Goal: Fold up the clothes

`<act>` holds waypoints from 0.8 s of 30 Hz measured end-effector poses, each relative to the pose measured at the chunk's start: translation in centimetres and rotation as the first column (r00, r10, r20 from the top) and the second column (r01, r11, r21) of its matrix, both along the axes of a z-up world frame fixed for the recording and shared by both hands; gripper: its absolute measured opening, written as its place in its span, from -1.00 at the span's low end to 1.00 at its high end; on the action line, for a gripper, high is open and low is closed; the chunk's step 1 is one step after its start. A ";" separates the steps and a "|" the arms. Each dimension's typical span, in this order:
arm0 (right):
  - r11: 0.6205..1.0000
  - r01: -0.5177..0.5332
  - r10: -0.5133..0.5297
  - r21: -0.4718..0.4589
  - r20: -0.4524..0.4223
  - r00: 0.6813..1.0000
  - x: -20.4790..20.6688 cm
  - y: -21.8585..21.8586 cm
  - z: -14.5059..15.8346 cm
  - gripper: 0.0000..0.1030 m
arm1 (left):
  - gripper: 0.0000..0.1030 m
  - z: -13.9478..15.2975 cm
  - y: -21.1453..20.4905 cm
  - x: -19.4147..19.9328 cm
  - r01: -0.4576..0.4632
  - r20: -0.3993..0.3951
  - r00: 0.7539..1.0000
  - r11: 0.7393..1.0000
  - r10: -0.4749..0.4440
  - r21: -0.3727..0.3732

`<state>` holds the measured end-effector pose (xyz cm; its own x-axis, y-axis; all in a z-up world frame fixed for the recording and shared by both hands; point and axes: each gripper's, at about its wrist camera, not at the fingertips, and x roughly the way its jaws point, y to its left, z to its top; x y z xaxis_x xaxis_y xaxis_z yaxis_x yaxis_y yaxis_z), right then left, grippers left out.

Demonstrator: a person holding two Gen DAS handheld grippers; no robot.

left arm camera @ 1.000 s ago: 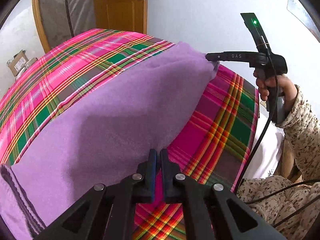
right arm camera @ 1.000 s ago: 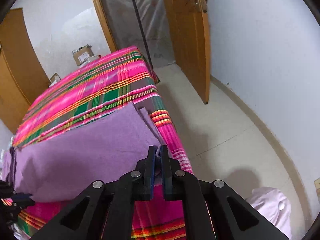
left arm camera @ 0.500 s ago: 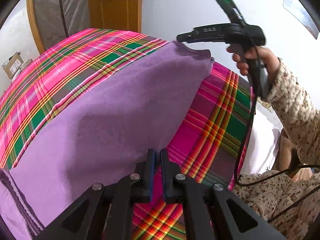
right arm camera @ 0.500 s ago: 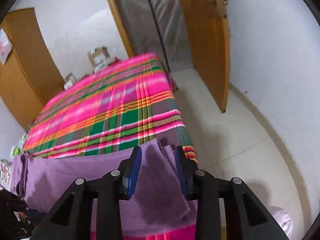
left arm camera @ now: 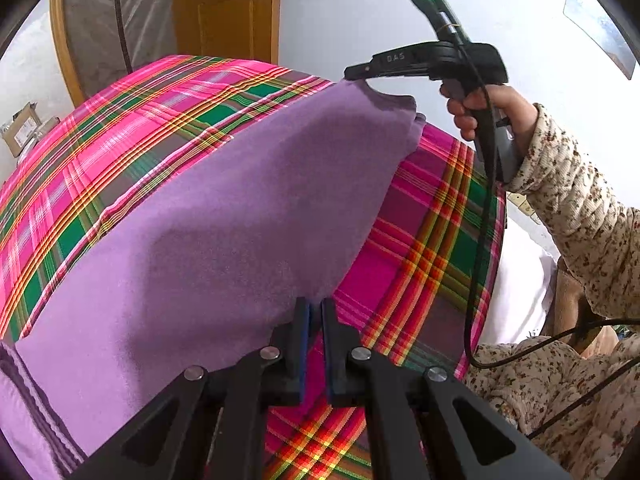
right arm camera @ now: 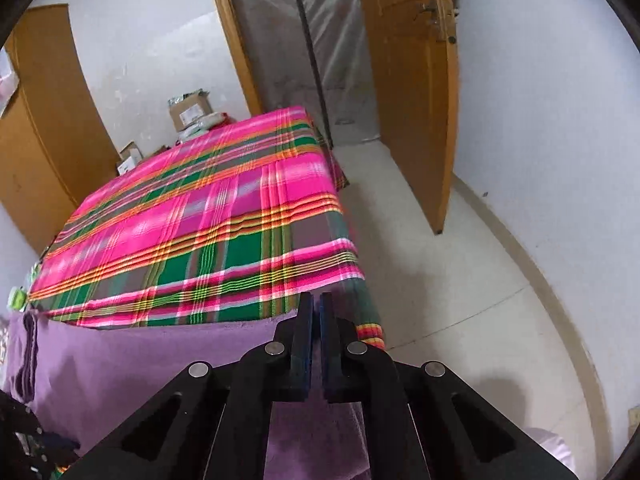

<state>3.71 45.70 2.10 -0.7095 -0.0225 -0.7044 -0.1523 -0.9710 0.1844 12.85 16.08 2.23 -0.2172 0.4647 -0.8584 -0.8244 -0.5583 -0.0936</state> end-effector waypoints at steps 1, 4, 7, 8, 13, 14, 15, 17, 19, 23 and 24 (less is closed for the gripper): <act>1.000 -0.003 0.003 0.002 0.013 1.000 -0.2 0.0 -0.2 -0.94 | -0.90 0.0 0.0 0.0 0.001 0.000 1.000 1.000 -0.001 0.000; 1.000 0.000 0.001 -0.006 0.027 1.000 -0.6 0.2 -0.5 -0.93 | -0.90 0.0 0.0 0.1 -0.001 0.002 1.000 1.000 0.001 0.003; 0.998 0.034 -0.033 -0.053 0.024 0.999 0.1 1.2 -0.3 -0.87 | -0.90 0.2 -0.1 0.1 -0.001 0.000 1.000 1.000 0.001 0.005; 0.997 0.036 -0.036 -0.075 0.013 0.999 0.6 1.6 0.0 -0.84 | -0.90 0.3 -0.2 0.1 -0.001 -0.001 1.000 1.000 0.001 0.008; 0.990 0.056 -0.061 -0.132 -0.035 0.998 4.4 2.7 0.9 -0.67 | -0.90 1.0 -0.5 0.0 -0.003 0.004 1.000 0.999 0.003 0.037; 0.988 0.053 -0.059 -0.143 -0.040 0.997 5.2 2.8 0.8 -0.62 | -0.90 1.3 -0.5 0.1 0.002 0.002 1.000 0.999 -0.002 0.043; 0.987 0.042 -0.047 -0.156 -0.028 0.998 5.6 2.9 0.6 -0.50 | -0.90 1.5 -0.6 0.1 0.005 0.005 1.000 0.999 -0.005 0.054; 0.984 0.036 -0.039 -0.172 -0.010 0.999 6.4 2.9 0.1 -0.39 | -0.90 1.8 -0.7 0.2 0.010 0.011 1.000 0.997 -0.011 0.073; 0.983 0.047 -0.048 -0.177 0.002 0.999 7.3 2.9 -0.3 -0.36 | -0.87 1.8 -0.6 0.3 0.010 0.007 1.000 0.997 -0.011 0.072; 0.976 0.050 -0.048 -0.212 0.014 0.999 7.9 2.7 -1.1 -0.36 | -0.87 1.0 0.0 0.4 -0.001 -0.007 1.000 1.000 0.001 0.031; 0.975 0.045 -0.044 -0.218 0.009 0.999 8.0 2.6 -1.2 -0.36 | -0.87 0.8 0.2 0.4 -0.005 -0.011 1.000 1.000 0.006 0.019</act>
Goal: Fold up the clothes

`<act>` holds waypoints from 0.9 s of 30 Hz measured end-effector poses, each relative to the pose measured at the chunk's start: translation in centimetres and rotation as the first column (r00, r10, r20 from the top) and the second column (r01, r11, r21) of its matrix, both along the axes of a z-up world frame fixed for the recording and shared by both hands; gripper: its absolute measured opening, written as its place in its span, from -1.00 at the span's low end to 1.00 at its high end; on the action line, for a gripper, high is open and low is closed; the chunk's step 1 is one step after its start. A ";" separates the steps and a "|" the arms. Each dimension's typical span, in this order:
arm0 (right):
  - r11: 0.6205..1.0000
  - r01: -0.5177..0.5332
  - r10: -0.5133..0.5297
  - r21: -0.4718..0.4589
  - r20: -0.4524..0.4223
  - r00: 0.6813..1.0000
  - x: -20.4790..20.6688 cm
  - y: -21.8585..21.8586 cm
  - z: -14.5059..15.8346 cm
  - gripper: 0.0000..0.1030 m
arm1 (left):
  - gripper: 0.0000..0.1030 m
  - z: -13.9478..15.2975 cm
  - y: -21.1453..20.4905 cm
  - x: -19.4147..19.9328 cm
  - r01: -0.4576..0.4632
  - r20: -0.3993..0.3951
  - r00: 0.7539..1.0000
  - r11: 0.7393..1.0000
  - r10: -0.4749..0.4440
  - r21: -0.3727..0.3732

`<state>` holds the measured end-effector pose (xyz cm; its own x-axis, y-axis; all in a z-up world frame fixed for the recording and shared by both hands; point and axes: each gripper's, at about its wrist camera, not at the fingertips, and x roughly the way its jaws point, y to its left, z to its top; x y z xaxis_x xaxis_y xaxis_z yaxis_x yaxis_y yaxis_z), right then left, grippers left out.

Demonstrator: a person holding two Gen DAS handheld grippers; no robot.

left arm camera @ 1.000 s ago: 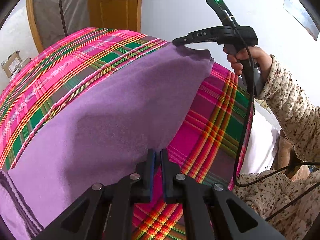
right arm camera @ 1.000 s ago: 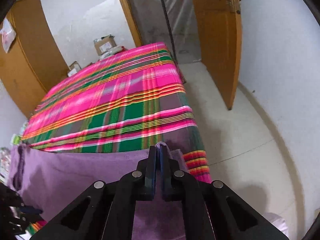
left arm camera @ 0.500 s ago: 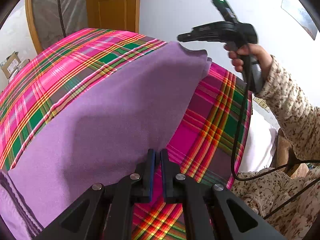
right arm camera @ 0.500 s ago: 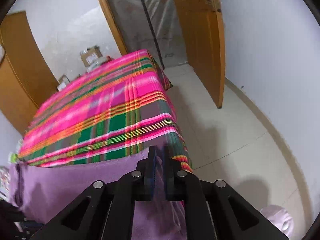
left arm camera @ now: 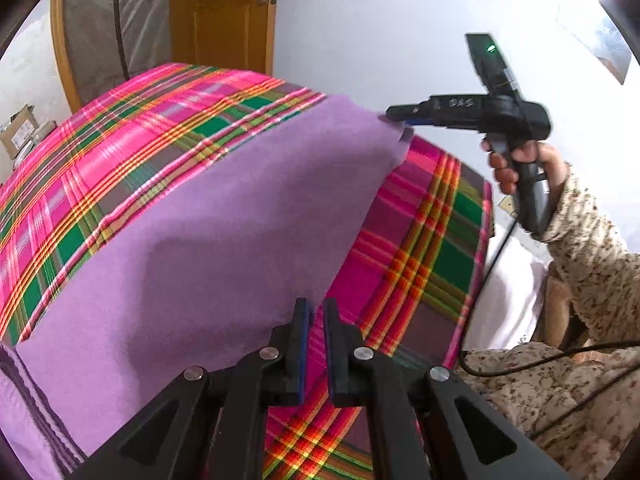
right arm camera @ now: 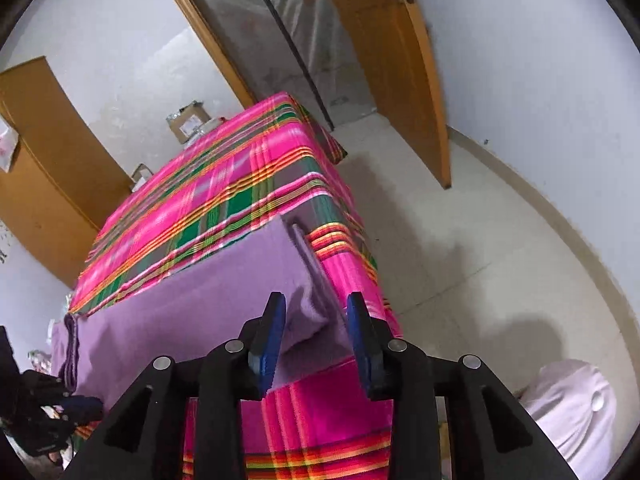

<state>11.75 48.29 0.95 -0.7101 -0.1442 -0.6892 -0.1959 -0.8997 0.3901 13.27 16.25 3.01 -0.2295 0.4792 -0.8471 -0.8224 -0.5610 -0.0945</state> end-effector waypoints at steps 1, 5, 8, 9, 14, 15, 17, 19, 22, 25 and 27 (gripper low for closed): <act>1.000 -0.005 0.005 0.004 0.001 1.000 0.0 -0.2 -0.1 -0.41 | -0.87 -0.2 0.2 0.0 -0.003 -0.003 1.000 1.000 0.003 -0.010; 0.995 -0.020 0.022 0.094 -0.024 0.999 0.3 -1.6 1.0 -0.91 | -0.87 -0.6 0.1 -0.3 -0.001 0.015 1.000 1.000 0.001 -0.001; 0.988 -0.041 0.048 0.147 -0.042 0.998 0.6 -2.6 1.8 -0.92 | -0.93 -0.3 -0.3 -0.4 -0.005 0.014 1.000 1.000 0.004 0.016; 0.989 -0.031 0.039 0.145 -0.055 0.998 0.8 -2.5 2.2 -0.92 | -0.94 -0.1 -0.4 -0.4 -0.006 0.011 1.000 1.000 0.006 0.023; 0.992 -0.007 0.022 0.127 -0.115 0.993 2.0 -2.1 4.6 -0.92 | -0.98 1.2 -1.2 -0.1 0.001 0.006 1.000 0.998 -0.001 0.064; 0.992 -0.009 0.024 0.126 -0.113 0.993 2.2 -2.1 4.8 -0.92 | -0.98 1.1 -1.3 0.0 0.009 0.012 1.000 0.998 -0.010 0.068; 0.992 -0.003 0.014 0.127 -0.088 0.996 2.2 -2.0 4.3 -0.92 | -0.98 0.7 -1.1 0.2 0.021 0.028 0.999 0.998 -0.023 0.062; 0.992 0.008 -0.001 0.124 -0.051 0.999 1.9 -1.7 3.1 -0.92 | -0.98 0.0 -0.8 0.3 0.029 0.043 0.999 0.998 -0.031 0.047; 0.995 0.022 -0.024 0.102 0.013 1.000 1.4 -1.0 0.9 -0.92 | -0.98 -0.4 -0.6 0.4 0.040 0.053 0.998 0.998 -0.042 0.040; 0.993 0.022 -0.025 0.112 0.021 0.999 1.3 -1.0 0.2 -0.89 | -0.97 -0.6 -0.5 0.5 0.049 0.062 0.997 0.998 -0.051 0.036; 0.993 0.022 -0.026 0.120 0.031 0.999 1.1 -1.0 0.2 -0.84 | -0.97 -0.1 -0.7 0.3 0.043 0.055 0.997 0.998 -0.046 0.053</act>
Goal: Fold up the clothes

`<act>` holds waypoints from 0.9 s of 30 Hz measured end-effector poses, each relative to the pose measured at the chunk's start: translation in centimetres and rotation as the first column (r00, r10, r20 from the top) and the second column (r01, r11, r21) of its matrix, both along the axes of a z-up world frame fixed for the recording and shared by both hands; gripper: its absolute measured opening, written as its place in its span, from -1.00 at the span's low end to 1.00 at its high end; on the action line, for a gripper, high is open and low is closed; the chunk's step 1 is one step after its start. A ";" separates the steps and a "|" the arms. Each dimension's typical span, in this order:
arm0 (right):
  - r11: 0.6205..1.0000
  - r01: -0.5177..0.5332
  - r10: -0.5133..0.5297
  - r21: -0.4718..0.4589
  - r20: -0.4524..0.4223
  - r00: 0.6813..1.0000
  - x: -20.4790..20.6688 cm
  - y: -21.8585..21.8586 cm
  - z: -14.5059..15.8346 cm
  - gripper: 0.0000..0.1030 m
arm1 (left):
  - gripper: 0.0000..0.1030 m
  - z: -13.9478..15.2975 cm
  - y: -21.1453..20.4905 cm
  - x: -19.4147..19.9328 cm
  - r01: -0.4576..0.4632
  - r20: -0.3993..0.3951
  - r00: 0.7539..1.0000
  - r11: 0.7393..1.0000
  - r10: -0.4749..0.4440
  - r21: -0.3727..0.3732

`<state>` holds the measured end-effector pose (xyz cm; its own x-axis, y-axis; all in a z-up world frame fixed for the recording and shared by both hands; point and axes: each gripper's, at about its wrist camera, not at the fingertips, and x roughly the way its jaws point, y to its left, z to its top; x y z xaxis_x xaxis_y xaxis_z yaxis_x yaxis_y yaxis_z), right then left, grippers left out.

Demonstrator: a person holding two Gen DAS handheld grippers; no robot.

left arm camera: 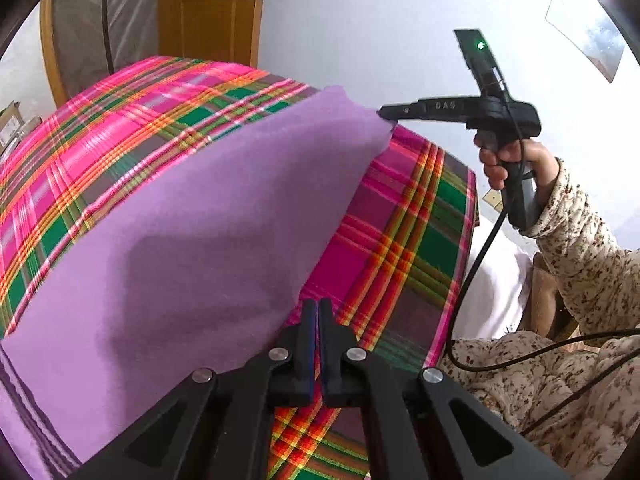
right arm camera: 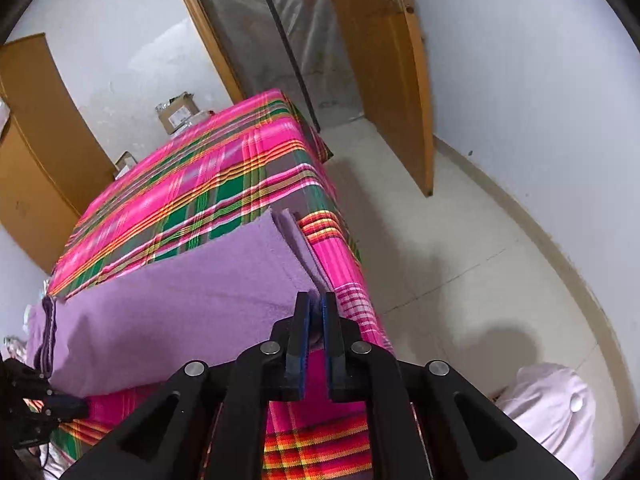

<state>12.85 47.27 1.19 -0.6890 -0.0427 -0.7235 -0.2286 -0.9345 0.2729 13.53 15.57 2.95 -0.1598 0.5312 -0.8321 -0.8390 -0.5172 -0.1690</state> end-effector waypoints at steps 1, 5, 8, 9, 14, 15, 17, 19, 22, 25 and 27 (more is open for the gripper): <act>1.000 -0.001 0.001 0.009 0.006 1.000 -0.1 -0.1 0.1 -0.82 | -0.97 0.3 -0.1 -0.1 -0.006 -0.003 1.000 1.000 0.006 0.010; 0.999 0.007 -0.006 0.045 -0.010 1.000 -0.3 -0.3 0.8 -0.59 | -0.96 1.0 -0.3 -1.5 -0.047 0.008 0.999 0.998 0.046 0.042; 1.000 0.011 -0.010 0.014 -0.048 0.999 -0.9 0.1 1.1 -0.38 | -0.94 1.0 -0.2 -2.7 -0.084 0.027 0.996 0.995 0.082 0.052; 1.000 -0.001 0.001 0.005 -0.066 0.998 -1.4 0.2 1.2 -0.32 | -0.94 0.9 -0.2 -3.0 -0.094 0.037 0.995 0.994 0.092 0.056; 0.995 -0.094 0.092 -0.024 -0.051 0.994 -5.0 0.1 0.8 -0.30 | -0.91 0.2 0.2 -4.1 -0.117 0.076 0.991 0.991 0.112 0.065; 0.994 -0.108 0.108 -0.017 -0.033 0.994 -5.9 0.0 0.5 -0.29 | -0.91 0.0 0.4 -4.2 -0.116 0.083 0.990 0.991 0.111 0.062; 0.988 -0.153 0.153 -0.019 -0.001 0.988 -7.4 -0.3 0.0 -0.29 | -0.91 -0.3 0.7 -4.3 -0.114 0.089 0.990 0.992 0.108 0.057; 0.987 -0.163 0.163 0.003 0.017 0.987 -8.4 -0.4 -0.4 -0.28 | -0.91 -0.6 0.9 -4.4 -0.107 0.094 0.990 0.993 0.101 0.055; 0.983 -0.183 0.183 0.002 0.018 0.983 -8.9 -0.6 -0.4 -0.27 | -0.90 -0.8 1.1 -4.6 -0.115 0.098 0.989 0.992 0.110 0.053; 0.980 -0.199 0.198 0.032 0.015 0.980 -8.7 -1.1 -0.7 -0.51 | -0.90 -0.9 1.2 -4.7 -0.112 0.101 0.989 0.992 0.107 0.055; 0.976 -0.208 0.207 0.058 0.020 0.978 -8.6 -1.5 -0.6 -0.75 | -0.90 -1.1 1.3 -4.7 -0.110 0.104 0.989 0.992 0.104 0.054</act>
